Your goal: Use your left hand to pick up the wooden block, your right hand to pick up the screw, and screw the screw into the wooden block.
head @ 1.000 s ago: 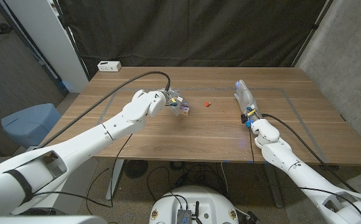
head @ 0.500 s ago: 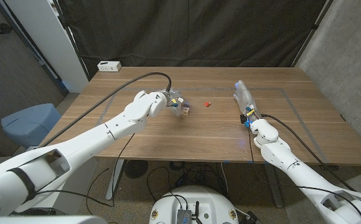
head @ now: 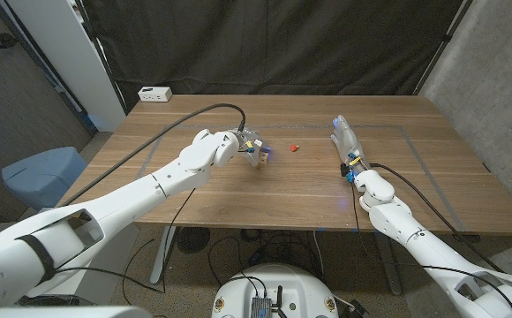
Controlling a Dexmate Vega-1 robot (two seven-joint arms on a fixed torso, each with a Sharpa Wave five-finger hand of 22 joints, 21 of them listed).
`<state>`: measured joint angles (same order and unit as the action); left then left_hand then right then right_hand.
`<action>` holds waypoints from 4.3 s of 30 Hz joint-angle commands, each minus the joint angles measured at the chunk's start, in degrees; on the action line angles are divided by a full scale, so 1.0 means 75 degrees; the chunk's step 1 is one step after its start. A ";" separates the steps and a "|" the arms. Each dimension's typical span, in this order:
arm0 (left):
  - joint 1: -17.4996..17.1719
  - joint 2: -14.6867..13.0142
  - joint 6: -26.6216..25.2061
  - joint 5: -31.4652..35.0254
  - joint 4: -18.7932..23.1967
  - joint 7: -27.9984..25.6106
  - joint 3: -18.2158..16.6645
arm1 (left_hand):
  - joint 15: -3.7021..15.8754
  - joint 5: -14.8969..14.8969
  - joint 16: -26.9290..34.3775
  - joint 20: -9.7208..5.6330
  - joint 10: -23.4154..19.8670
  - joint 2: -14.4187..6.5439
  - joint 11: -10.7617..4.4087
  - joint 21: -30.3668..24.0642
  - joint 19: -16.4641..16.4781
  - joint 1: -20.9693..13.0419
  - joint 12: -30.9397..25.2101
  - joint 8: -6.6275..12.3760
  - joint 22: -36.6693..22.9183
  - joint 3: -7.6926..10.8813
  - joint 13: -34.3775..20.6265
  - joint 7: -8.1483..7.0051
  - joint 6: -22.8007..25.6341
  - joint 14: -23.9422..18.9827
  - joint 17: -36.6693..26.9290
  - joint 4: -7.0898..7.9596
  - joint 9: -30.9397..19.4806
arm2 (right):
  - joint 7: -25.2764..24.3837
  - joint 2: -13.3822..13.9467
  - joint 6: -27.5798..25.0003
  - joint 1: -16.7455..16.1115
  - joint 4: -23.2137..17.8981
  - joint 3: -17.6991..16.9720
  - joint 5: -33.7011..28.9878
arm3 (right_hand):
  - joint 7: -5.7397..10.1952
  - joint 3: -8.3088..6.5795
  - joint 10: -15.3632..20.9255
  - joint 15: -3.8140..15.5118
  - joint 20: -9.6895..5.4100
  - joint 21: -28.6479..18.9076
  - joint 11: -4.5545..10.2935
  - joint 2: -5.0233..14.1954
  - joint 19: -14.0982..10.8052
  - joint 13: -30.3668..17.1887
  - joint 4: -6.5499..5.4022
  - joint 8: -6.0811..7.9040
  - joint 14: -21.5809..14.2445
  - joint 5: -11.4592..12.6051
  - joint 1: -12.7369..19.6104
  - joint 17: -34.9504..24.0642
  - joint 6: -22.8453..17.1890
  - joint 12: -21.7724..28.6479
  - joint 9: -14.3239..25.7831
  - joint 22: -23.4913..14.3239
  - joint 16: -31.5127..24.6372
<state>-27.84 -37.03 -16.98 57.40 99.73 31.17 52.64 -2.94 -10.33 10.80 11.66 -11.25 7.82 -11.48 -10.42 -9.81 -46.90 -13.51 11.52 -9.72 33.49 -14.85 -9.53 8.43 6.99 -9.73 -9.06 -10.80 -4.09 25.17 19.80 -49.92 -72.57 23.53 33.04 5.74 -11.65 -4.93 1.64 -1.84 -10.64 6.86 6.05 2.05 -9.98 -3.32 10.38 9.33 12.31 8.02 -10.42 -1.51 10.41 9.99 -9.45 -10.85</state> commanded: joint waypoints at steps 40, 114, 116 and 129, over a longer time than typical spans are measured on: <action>0.0098 0.0216 0.0093 -0.0059 -0.0558 -0.1153 0.0256 | 0.0839 0.0039 0.0193 0.0056 -0.2454 -0.0260 -0.0120 -0.0110 0.0061 -0.0601 -0.1342 0.0262 -0.0021 -0.0563 -0.0659 -0.0388 0.2249 -0.2021 -0.0071 0.0003 -0.0044 | -0.0062 0.0088 -0.0182 -0.0023 -0.0064 -0.0036 0.0037 | 0.0064 -0.0072 0.0005 -0.0147 -0.0023 -0.0027 0.0073 -0.0010 0.0044 -0.0017 0.0038 0.0041 0.0043 0.0033 -0.0033 -0.0026 0.0003 0.0011 0.0031 -0.0036 -0.0019; -0.0870 0.0091 -0.0750 -0.1552 0.0225 -0.2845 -0.0849 | 0.1397 0.0022 0.0197 -0.0166 -0.4441 -0.0405 -0.0153 -0.0082 0.1414 -0.1147 -0.1349 0.0696 -0.0009 -0.1198 -0.1001 -0.0388 0.5120 -0.3464 -0.0122 0.0074 -0.0052 | -0.0088 0.0661 -0.0834 0.0122 -0.0647 0.0118 -0.0391 | 0.0097 -0.0128 0.0051 -0.0083 0.0018 -0.0059 0.0085 0.0007 -0.0044 -0.0020 0.0059 0.0070 0.0043 0.0040 -0.0071 -0.0032 -0.0094 0.0024 0.0032 -0.0035 -0.0026; -0.0904 0.0099 -0.0813 -0.1669 0.0248 -0.2936 -0.0883 | 0.1391 0.0021 0.0197 -0.0171 -0.4443 -0.0403 -0.0153 -0.0080 0.1417 -0.1144 -0.1341 0.0694 -0.0009 -0.1204 -0.1001 -0.0388 0.5130 -0.3470 -0.0122 0.0074 -0.0051 | -0.0172 0.0787 -0.1014 0.0142 -0.0784 0.0152 -0.0526 | 0.0090 -0.0128 0.0053 -0.0082 0.0019 -0.0058 0.0080 0.0000 -0.0044 -0.0020 0.0066 0.0068 0.0052 0.0040 -0.0066 -0.0031 -0.0092 0.0025 0.0032 -0.0035 -0.0021; -0.1200 0.0051 -0.0748 -0.3020 0.0370 -0.3637 -0.1332 | 0.1360 0.0018 0.0197 -0.0205 -0.4459 -0.0410 -0.0154 -0.0088 0.1467 -0.1124 -0.1307 0.0677 -0.0011 -0.1230 -0.1004 -0.0388 0.5158 -0.3501 -0.0124 0.0085 -0.0049 | -0.0070 0.1225 -0.1405 0.0305 -0.1127 0.0304 -0.0963 | 0.0140 -0.0132 0.0041 -0.0060 0.0034 -0.0050 0.0083 -0.0117 -0.0060 -0.0022 0.0196 0.0138 0.0084 0.0036 0.0045 -0.0012 -0.0313 0.0019 0.0037 -0.0031 -0.0005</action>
<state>-35.03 -36.38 -22.85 42.28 101.62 8.03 45.24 2.38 -10.33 11.91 10.20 -44.08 4.82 -12.59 -10.85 1.07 -55.18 -23.69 16.76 -9.61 24.69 -22.21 -12.62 46.71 -18.83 -10.54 -8.39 -11.07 -4.60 31.73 11.87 -48.44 -78.64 24.97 28.55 6.76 -12.60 -4.71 1.03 -1.62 -10.64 7.06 5.66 1.83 -9.98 -2.37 11.04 9.53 12.30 7.90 -10.39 -3.20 10.41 9.98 -9.45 -10.85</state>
